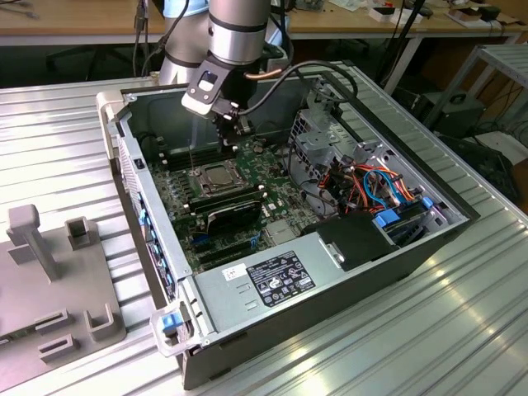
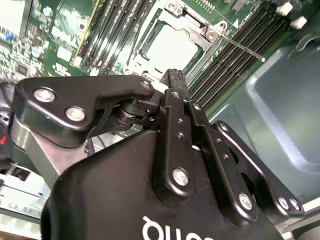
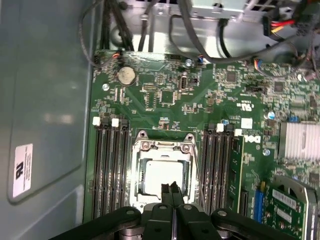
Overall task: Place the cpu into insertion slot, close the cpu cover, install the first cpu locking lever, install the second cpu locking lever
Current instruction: 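Install the first cpu locking lever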
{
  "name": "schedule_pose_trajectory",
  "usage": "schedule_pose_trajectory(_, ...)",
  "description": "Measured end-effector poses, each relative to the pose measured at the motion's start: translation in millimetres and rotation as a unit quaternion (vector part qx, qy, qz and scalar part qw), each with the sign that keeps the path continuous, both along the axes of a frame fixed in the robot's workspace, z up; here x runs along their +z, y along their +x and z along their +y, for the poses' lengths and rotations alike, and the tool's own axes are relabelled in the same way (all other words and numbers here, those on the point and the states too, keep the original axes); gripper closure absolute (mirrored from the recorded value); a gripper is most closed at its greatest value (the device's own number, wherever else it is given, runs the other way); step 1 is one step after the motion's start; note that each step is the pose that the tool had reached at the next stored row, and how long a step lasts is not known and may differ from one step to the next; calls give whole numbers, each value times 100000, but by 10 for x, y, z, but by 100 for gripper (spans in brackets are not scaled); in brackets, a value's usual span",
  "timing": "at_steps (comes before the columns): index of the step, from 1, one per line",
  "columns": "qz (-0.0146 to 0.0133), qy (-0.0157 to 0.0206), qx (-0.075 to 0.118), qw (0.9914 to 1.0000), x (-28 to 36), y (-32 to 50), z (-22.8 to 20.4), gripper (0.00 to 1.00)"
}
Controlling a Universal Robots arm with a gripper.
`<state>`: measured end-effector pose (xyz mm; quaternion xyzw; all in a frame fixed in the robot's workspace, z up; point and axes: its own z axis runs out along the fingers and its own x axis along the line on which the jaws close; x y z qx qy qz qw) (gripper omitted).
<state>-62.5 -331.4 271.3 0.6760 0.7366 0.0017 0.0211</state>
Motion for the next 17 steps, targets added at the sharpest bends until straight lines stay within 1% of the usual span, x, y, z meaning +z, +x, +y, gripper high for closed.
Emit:
schedule_pose_trajectory(1, -1, -1, 1788, 99984, 0, 1, 0, 89)
schedule_pose_trajectory(2, 1, -3, 3294, 99946, 0, 1, 0, 89)
schedule_pose_trajectory(3, 0, -1, 4719, 99889, 0, 2, 0, 89)
schedule_pose_trajectory(5, 0, -3, 6748, 99772, 0, 2, 0, 89)
schedule_pose_trajectory(6, 0, -1, 8033, 99677, 0, 2, 0, 89)
schedule_pose_trajectory(7, -1, -2, 8875, 99605, 0, 2, 0, 89)
schedule_pose_trajectory(8, -3, -3, 9869, 99512, 0, 2, 0, 89)
schedule_pose_trajectory(9, -2, 0, 10961, 99397, 0, 2, 0, 89)
schedule_pose_trajectory(11, -1, 0, 12179, 99256, 0, 2, 0, 89)
schedule_pose_trajectory(12, -3, 1, 13278, 99115, 0, 2, 0, 89)
schedule_pose_trajectory(13, -1, 0, 13841, 99037, 0, 2, 0, 89)
schedule_pose_trajectory(16, -1, 0, 15047, 98861, 0, 2, 0, 89)
schedule_pose_trajectory(17, 0, 0, 15787, 98746, 0, 2, 0, 89)
